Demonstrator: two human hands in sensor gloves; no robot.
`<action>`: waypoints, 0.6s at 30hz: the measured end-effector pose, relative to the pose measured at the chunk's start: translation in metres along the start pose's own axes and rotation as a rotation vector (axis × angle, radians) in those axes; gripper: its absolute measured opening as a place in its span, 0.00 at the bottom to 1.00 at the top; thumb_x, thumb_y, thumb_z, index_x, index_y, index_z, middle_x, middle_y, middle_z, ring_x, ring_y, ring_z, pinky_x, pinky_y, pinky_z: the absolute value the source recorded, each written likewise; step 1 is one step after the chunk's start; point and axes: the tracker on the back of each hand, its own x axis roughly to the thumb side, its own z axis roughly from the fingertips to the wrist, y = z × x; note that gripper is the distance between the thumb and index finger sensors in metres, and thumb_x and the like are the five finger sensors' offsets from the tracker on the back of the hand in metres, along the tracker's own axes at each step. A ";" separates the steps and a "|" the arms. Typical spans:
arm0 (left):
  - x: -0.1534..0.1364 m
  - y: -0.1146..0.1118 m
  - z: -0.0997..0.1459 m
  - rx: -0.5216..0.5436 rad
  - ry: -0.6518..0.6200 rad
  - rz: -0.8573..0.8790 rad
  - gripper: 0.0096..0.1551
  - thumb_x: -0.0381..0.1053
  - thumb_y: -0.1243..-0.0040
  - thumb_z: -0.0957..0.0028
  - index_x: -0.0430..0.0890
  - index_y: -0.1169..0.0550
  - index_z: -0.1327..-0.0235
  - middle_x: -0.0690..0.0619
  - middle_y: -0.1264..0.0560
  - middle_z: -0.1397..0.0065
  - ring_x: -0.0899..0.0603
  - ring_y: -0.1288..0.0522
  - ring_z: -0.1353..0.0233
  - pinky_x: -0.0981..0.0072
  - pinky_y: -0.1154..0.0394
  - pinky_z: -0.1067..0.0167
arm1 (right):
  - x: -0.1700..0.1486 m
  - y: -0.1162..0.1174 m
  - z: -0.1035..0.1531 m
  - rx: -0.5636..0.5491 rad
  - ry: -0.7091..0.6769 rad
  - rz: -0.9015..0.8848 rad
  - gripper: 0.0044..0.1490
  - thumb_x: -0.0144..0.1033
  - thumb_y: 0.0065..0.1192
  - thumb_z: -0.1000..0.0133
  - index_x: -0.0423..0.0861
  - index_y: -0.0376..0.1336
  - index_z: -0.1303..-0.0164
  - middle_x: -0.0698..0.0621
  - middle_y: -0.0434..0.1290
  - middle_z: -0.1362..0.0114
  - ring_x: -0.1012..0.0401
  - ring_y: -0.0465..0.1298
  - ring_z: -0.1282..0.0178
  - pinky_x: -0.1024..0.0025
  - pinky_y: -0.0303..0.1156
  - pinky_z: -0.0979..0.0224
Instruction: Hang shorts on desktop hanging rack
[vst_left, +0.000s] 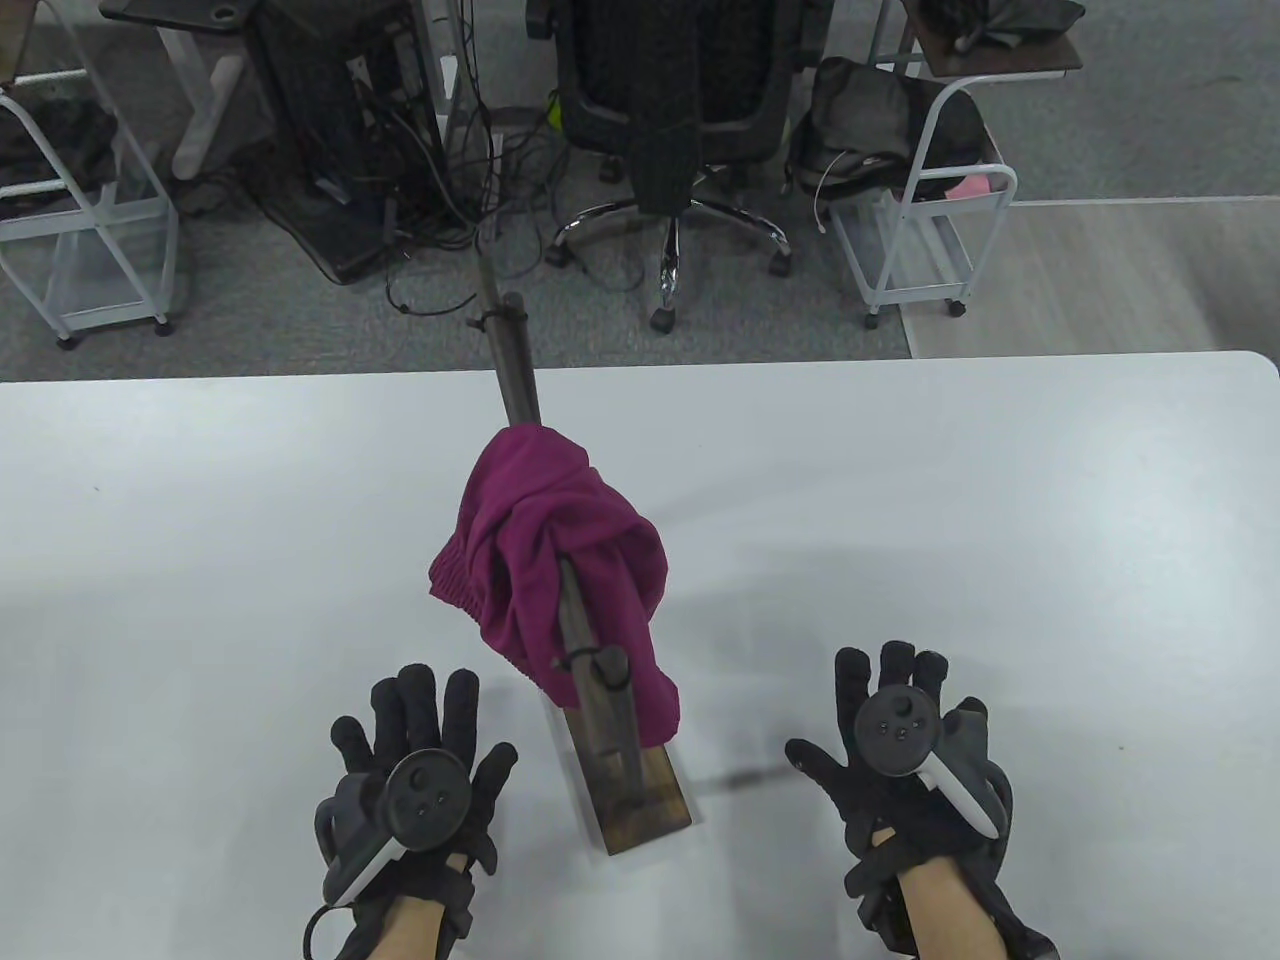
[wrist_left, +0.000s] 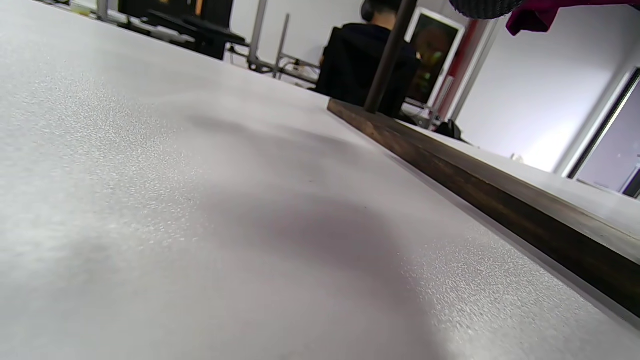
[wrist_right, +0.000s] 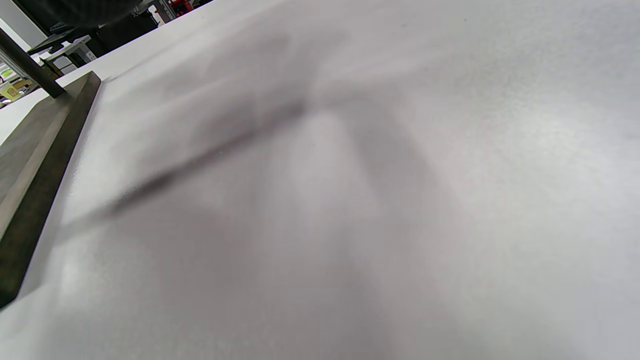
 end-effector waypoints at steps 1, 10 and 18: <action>0.000 0.000 0.000 0.000 0.000 -0.001 0.47 0.66 0.60 0.36 0.45 0.57 0.14 0.32 0.67 0.15 0.23 0.66 0.16 0.17 0.73 0.33 | 0.000 0.000 0.000 0.000 0.001 0.000 0.57 0.72 0.44 0.42 0.68 0.13 0.32 0.56 0.04 0.24 0.54 0.04 0.24 0.37 0.03 0.32; 0.000 0.000 0.000 -0.004 0.000 0.005 0.46 0.66 0.60 0.36 0.45 0.56 0.14 0.32 0.67 0.15 0.22 0.66 0.17 0.17 0.75 0.33 | 0.003 0.001 0.000 0.009 0.008 0.024 0.57 0.71 0.44 0.42 0.68 0.13 0.32 0.56 0.04 0.24 0.54 0.04 0.24 0.38 0.02 0.32; -0.001 -0.001 0.000 -0.008 0.003 0.010 0.46 0.66 0.60 0.36 0.44 0.56 0.14 0.31 0.67 0.15 0.22 0.65 0.17 0.17 0.75 0.33 | 0.003 0.001 0.000 0.007 0.002 0.022 0.57 0.71 0.44 0.42 0.68 0.13 0.32 0.56 0.04 0.24 0.54 0.04 0.24 0.38 0.02 0.32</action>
